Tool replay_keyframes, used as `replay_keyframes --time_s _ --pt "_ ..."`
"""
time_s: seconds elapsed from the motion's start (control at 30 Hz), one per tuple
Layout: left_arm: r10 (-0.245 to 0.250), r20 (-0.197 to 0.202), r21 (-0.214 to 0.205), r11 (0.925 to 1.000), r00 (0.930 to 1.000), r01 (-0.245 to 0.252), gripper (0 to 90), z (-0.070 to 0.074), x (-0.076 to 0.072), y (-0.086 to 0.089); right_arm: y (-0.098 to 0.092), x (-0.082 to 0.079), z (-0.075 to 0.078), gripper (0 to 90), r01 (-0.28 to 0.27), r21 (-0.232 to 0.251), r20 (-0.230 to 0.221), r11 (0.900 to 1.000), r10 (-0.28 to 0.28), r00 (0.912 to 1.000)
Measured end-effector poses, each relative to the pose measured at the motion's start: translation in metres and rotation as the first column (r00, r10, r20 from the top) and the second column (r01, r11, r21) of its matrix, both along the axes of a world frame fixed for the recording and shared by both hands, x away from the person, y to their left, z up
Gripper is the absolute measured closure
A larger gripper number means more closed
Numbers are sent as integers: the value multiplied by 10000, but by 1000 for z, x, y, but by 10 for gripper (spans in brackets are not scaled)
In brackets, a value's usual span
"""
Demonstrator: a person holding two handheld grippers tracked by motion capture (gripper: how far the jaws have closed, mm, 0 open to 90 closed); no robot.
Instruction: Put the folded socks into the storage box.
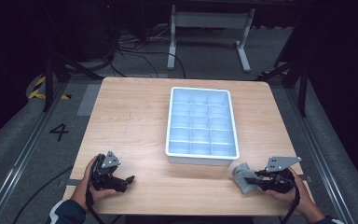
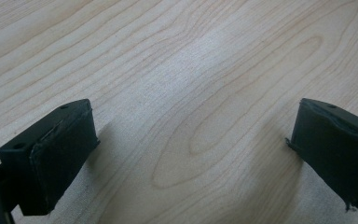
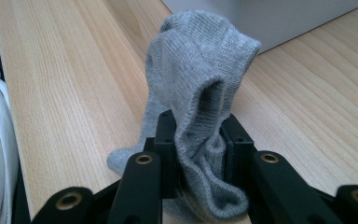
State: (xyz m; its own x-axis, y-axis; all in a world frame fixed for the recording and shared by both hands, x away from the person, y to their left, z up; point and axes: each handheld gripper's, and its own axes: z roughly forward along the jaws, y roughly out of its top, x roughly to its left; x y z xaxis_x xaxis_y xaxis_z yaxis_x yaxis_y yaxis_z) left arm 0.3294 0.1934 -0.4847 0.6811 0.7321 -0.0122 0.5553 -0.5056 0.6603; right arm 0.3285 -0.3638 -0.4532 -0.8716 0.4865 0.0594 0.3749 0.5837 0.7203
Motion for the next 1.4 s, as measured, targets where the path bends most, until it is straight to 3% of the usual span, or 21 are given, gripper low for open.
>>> replay_keyframes --time_s 0.63,1.07,1.4 --pt "-196 39 63 9998 9998 196 3 0 0 1 -19 -7 14 729 353 726 648 9967 -400 9971" --pt "-150 -18 -25 9999 9999 150 2 0 0 1 -39 -12 31 728 908 1506 1153 9844 -1087 9874" --pt "-151 -6 -29 9999 9999 151 1 0 0 1 -43 -11 41 728 1038 1552 1521 9824 -1276 9801"
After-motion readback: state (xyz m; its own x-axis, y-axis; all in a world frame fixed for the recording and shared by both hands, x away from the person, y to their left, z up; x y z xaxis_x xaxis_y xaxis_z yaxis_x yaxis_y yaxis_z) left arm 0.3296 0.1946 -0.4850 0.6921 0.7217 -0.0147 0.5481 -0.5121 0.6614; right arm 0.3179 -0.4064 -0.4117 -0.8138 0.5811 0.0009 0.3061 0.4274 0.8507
